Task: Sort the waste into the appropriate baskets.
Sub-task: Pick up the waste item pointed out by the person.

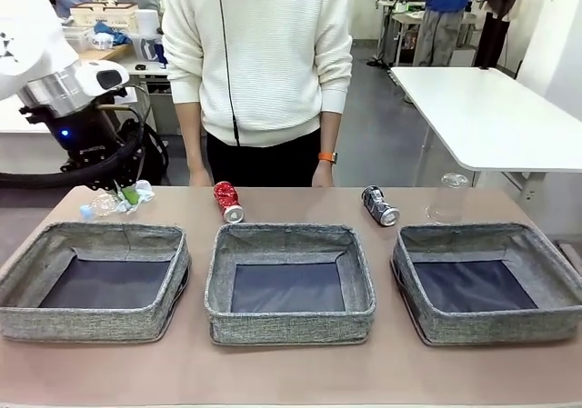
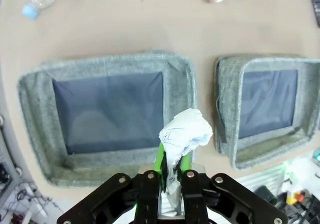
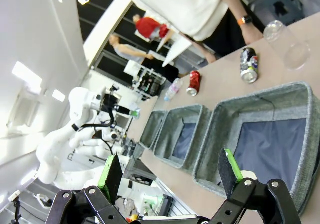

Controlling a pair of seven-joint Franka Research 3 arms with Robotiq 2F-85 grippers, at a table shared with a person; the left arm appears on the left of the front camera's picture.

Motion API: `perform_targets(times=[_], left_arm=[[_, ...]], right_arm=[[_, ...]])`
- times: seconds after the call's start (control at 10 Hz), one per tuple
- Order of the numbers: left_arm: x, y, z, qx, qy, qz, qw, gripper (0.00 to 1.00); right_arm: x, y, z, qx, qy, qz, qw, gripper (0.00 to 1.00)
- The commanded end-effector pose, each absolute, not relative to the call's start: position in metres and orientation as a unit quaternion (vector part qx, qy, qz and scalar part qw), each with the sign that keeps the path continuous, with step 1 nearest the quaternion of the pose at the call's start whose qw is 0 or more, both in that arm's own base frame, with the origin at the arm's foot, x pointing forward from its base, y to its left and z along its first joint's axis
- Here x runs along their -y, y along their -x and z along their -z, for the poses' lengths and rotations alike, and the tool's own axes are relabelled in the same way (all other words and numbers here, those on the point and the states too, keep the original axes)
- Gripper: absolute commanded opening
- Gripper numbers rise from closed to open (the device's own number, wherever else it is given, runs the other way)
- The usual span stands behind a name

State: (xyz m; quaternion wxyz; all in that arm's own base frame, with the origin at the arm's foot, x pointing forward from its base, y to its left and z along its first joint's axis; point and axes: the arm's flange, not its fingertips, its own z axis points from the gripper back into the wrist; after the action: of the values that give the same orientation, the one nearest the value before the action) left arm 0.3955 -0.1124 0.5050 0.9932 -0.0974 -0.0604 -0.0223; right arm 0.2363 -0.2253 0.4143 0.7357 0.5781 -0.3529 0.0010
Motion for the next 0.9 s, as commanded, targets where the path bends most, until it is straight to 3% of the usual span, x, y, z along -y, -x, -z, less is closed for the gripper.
perform_targets(times=[0.0, 0.3, 0.6, 0.8], left_arm=[[0.154, -0.38, -0.559, 0.02, 0.091, 0.021, 0.995, 0.11], [0.273, -0.388, -0.64, 0.023, 0.07, 0.02, 0.997, 0.11], [0.381, -0.401, -0.685, -0.036, 0.015, 0.027, 0.999, 0.11], [0.418, -0.409, -0.703, -0.028, -0.01, 0.036, 0.999, 0.11]], right_arm=[[0.226, -0.239, -0.416, 0.368, -0.578, -0.009, 0.728, 1.0], [0.226, -0.239, -0.416, 0.368, -0.578, -0.009, 0.728, 1.0], [0.226, -0.239, -0.416, 0.368, -0.578, -0.009, 0.728, 1.0], [0.226, -0.239, -0.416, 0.368, -0.578, -0.009, 0.728, 1.0]])
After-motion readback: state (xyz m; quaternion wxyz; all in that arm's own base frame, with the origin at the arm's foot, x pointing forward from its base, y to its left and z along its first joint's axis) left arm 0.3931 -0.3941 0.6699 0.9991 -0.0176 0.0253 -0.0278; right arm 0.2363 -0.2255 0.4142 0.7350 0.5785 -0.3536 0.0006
